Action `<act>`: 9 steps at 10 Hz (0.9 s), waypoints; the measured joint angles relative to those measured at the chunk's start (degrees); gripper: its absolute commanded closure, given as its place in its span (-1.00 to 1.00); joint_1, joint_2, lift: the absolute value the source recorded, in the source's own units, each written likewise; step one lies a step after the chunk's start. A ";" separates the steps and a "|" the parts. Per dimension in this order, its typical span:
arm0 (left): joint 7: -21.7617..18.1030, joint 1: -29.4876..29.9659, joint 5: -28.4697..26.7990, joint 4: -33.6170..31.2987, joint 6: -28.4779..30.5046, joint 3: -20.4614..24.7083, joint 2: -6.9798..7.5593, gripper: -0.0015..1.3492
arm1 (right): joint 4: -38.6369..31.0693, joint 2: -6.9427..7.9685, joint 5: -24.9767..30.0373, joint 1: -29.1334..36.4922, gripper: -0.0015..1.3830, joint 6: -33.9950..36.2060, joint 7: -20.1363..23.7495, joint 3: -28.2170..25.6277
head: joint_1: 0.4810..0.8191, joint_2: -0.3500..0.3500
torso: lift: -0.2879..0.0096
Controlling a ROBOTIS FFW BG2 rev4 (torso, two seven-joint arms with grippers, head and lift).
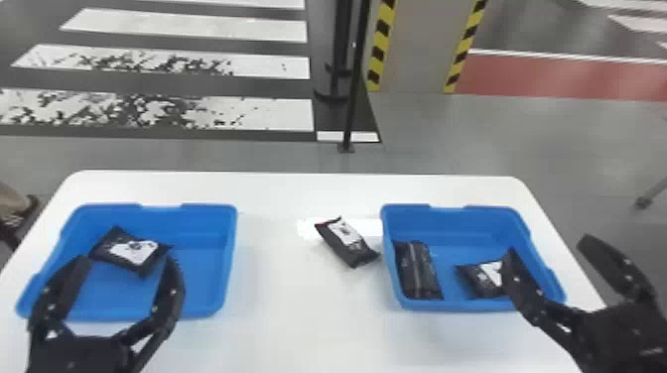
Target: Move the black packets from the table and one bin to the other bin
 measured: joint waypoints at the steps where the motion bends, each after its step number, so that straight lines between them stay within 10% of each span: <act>1: 0.00 0.00 0.00 0.00 0.00 0.04 0.00 -0.87 | -0.05 0.00 0.00 0.05 -0.87 0.09 0.00 0.00 | 0.27 -0.32 | 0.20; 9: -0.18 -0.04 0.01 0.00 0.00 0.08 0.00 -0.87 | -0.58 -1.17 -0.12 -2.10 -0.88 3.76 -0.63 1.70 | 0.27 -0.26 | 0.20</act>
